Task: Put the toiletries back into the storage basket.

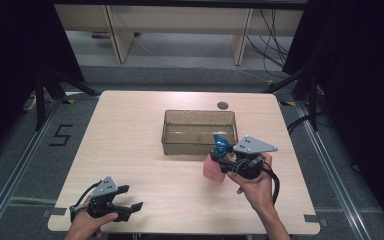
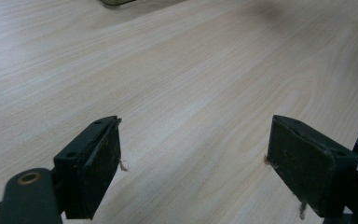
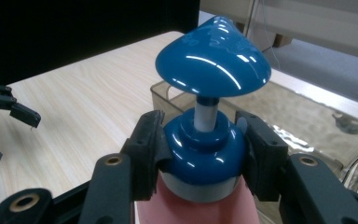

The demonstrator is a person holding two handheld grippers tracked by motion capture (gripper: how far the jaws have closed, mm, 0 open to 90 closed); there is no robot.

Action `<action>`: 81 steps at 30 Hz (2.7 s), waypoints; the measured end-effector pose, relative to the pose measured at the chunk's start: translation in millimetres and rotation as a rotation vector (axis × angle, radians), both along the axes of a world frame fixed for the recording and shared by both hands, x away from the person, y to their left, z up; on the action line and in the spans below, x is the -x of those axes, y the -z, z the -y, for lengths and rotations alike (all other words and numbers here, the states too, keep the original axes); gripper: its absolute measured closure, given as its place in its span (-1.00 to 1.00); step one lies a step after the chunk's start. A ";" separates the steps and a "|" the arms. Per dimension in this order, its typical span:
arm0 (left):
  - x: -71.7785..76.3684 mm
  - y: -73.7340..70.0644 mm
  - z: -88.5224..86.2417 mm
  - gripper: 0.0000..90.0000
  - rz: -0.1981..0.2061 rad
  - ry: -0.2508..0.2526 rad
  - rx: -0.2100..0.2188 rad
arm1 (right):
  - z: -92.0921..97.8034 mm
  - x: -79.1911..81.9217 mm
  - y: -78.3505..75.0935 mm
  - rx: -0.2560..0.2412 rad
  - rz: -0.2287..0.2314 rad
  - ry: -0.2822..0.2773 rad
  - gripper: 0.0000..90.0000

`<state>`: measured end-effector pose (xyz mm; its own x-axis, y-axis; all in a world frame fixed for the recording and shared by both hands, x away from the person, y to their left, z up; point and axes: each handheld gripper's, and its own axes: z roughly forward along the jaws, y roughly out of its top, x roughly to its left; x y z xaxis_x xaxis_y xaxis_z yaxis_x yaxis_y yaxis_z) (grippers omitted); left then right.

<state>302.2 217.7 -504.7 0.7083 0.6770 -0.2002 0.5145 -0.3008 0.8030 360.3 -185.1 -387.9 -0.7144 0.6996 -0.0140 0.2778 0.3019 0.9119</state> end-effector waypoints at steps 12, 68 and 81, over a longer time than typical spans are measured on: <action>0.3 1.1 0.8 -0.62 0.001 -0.001 0.004 | -0.6 -16.4 -21.5 -0.008 0.000 0.015 0.19; 0.8 0.7 0.6 -0.62 -0.005 0.006 0.019 | 12.9 -114.7 -24.1 -0.031 -0.016 0.172 0.19; 1.3 0.8 0.3 -0.62 0.000 0.005 0.018 | 12.7 -126.6 -8.1 -0.035 -0.047 0.216 0.19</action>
<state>301.0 217.3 -505.5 0.7112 0.6700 -0.2128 0.5135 -0.2885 0.8081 486.9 -197.8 -379.8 -0.5473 0.8359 0.0427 0.3753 0.1995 0.9052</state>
